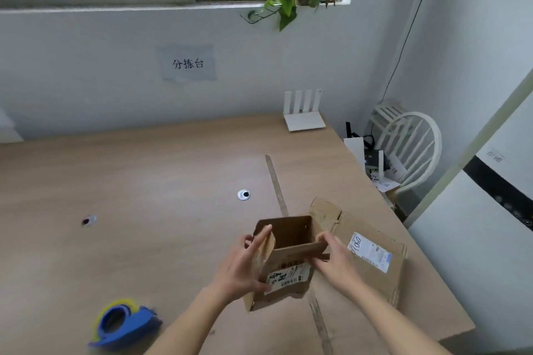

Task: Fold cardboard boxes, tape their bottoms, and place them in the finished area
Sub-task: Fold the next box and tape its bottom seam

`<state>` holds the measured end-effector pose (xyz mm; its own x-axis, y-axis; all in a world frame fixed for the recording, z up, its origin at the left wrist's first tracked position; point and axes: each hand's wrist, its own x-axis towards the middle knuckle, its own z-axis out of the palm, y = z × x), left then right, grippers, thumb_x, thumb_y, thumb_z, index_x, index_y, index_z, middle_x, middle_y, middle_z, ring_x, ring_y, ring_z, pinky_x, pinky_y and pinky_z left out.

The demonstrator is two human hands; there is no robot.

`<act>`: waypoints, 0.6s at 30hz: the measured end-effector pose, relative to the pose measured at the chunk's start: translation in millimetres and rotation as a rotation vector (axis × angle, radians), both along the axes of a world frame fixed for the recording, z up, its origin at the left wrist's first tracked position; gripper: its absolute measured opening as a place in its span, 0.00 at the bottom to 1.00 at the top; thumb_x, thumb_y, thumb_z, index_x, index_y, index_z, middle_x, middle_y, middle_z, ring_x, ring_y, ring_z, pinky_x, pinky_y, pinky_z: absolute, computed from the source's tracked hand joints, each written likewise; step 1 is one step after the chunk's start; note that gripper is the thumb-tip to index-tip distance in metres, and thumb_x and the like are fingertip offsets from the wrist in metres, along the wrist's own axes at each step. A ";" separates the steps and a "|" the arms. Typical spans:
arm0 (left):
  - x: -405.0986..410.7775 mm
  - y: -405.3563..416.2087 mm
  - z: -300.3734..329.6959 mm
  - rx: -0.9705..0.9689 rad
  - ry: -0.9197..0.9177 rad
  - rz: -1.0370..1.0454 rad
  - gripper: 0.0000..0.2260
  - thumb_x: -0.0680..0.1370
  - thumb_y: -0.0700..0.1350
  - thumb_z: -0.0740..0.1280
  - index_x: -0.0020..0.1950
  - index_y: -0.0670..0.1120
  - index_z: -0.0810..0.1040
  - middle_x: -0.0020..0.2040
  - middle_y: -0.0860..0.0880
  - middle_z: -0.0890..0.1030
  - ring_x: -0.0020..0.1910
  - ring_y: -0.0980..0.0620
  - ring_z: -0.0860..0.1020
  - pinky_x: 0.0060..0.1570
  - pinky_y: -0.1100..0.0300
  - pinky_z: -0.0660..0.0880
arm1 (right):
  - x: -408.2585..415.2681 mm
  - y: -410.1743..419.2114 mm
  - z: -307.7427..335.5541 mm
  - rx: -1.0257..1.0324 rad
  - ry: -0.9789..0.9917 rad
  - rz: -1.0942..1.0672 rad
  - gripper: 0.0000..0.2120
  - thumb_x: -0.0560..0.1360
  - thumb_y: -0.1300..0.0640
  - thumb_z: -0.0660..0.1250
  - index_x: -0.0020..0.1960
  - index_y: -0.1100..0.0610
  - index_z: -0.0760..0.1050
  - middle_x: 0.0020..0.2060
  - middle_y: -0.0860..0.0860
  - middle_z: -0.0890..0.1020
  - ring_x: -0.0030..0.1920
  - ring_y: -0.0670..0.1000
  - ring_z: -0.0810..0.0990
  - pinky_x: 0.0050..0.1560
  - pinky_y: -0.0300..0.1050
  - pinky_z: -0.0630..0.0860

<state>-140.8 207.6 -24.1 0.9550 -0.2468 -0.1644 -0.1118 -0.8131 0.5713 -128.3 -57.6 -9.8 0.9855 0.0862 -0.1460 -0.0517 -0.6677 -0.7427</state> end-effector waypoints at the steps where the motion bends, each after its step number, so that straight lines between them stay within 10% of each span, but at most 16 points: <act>1: -15.0 13.4 -4.8 0.002 0.005 0.021 0.59 0.62 0.57 0.82 0.75 0.76 0.40 0.70 0.50 0.65 0.63 0.46 0.73 0.61 0.50 0.75 | -10.5 12.9 -2.8 -0.025 0.000 0.036 0.12 0.74 0.52 0.74 0.46 0.42 0.69 0.48 0.44 0.76 0.49 0.44 0.77 0.47 0.42 0.77; 18: -163.0 93.2 -64.6 -0.126 0.045 0.324 0.27 0.76 0.61 0.71 0.74 0.57 0.74 0.78 0.62 0.61 0.75 0.58 0.65 0.73 0.56 0.68 | -133.8 108.4 -62.7 -0.212 -0.105 0.253 0.05 0.76 0.51 0.72 0.49 0.47 0.76 0.57 0.39 0.71 0.48 0.40 0.76 0.44 0.24 0.69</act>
<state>-303.8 300.8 -88.7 0.9795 0.0473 -0.1957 0.1684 -0.7250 0.6679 -262.1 50.8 -72.4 0.9474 0.3081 -0.0861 0.2042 -0.7897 -0.5785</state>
